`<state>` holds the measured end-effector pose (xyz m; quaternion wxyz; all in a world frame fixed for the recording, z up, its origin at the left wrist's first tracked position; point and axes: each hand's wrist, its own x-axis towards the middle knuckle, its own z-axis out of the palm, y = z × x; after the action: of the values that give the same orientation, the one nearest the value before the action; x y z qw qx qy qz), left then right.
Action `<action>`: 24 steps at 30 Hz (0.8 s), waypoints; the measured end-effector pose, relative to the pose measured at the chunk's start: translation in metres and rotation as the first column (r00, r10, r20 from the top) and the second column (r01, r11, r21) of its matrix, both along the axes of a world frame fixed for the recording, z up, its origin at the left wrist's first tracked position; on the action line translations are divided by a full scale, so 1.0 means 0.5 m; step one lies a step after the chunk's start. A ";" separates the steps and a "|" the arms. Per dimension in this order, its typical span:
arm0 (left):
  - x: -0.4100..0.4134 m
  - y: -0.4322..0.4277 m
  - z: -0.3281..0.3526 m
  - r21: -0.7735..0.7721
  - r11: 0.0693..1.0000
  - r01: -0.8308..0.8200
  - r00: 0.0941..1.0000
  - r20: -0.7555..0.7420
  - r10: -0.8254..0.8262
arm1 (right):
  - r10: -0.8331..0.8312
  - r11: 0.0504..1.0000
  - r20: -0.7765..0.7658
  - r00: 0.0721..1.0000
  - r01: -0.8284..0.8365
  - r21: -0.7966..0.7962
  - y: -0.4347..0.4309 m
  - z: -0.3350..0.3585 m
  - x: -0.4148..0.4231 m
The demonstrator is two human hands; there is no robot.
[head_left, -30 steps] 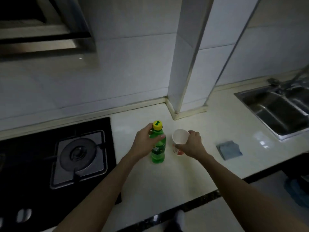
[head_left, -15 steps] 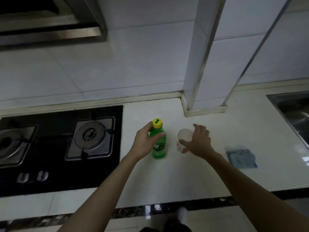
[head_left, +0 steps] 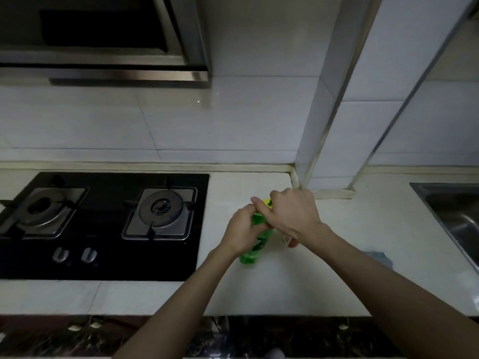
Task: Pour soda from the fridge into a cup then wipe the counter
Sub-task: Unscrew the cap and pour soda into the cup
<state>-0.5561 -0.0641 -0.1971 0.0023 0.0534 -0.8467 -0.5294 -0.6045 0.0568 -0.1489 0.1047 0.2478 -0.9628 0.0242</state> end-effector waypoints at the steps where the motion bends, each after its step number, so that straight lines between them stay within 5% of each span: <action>1: 0.010 -0.003 0.003 -0.008 1.000 -0.011 1.000 -0.008 0.011 | 0.007 1.000 -0.029 1.000 -0.007 0.011 -0.004 0.003 0.011; 14: 0.086 0.037 -0.011 0.032 0.983 -0.182 0.963 -0.197 0.185 | -0.047 0.999 -0.179 0.983 0.045 -0.017 0.019 0.156 0.059; 17: 0.066 0.053 -0.006 -0.093 0.954 -0.285 0.920 -0.307 0.245 | -0.005 1.000 -0.201 0.980 0.009 0.018 0.039 0.178 0.047; 21: 0.026 0.063 0.016 -0.365 0.847 -0.386 0.891 -0.384 0.241 | -0.013 0.991 -0.021 1.000 0.016 0.134 0.059 0.192 -0.013; 24: -0.008 0.056 0.056 -0.432 0.829 -0.355 0.909 -0.366 0.199 | -0.040 0.998 0.054 0.998 0.042 -0.039 0.080 0.201 -0.059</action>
<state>-0.5599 -0.0362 -0.1691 0.2242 0.0923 -0.9247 -0.2934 -0.6338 0.0969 -0.0482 0.0843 0.2251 -0.9695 0.0479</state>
